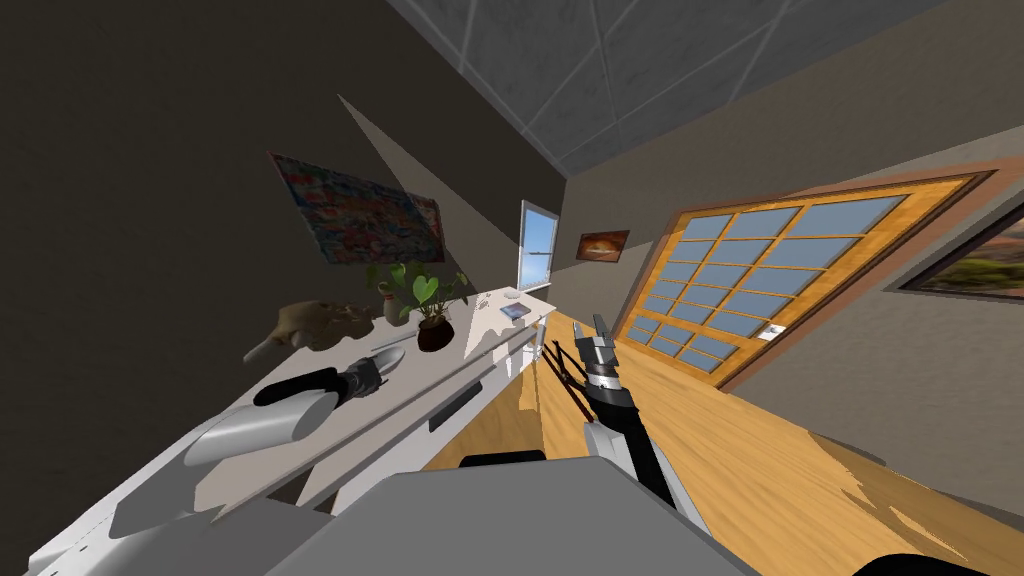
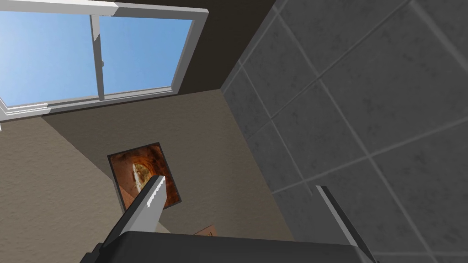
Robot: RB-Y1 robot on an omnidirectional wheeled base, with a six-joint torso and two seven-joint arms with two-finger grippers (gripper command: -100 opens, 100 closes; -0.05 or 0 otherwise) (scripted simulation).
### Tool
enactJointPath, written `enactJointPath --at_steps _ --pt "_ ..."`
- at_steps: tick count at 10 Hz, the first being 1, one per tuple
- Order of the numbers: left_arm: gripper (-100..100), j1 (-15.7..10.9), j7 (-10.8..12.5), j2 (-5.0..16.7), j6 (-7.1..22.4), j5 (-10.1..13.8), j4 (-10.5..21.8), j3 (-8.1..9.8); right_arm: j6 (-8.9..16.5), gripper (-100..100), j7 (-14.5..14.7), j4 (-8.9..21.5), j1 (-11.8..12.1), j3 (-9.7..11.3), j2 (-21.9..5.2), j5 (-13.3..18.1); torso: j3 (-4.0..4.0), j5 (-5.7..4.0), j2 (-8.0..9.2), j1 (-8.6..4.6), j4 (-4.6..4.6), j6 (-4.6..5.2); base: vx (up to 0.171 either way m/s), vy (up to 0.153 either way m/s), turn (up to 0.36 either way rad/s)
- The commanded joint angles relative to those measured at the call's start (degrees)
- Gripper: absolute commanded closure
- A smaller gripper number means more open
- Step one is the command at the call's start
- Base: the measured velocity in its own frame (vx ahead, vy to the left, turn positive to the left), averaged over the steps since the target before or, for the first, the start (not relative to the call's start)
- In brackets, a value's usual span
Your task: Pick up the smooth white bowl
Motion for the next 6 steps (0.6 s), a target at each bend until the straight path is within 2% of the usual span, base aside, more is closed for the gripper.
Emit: enactJointPath --at_steps 1,4,6 --pt "-100 0.14 0.22 0.28 1.59 0.24 0.69 0.32 0.0 0 0.0 0.0 0.0 0.0 0.0 0.0 0.0 0.0 0.0 0.0 0.0 0.0 0.046 0.008 -0.057" --pt "-100 0.26 1.78 1.93 8.05 0.73 2.86 2.01 0.0 0 0.0 0.0 0.0 0.0 0.0 0.0 -0.07 0.01 -0.12 0.07 -0.03 0.01 0.088 0.02 -0.12" --pt "-100 0.36 2.21 2.38 10.23 0.83 3.49 2.48 0.0 0 0.0 0.0 0.01 0.0 0.0 0.0 -0.11 0.04 -0.18 0.13 -0.04 0.0 0.082 0.03 -0.072"
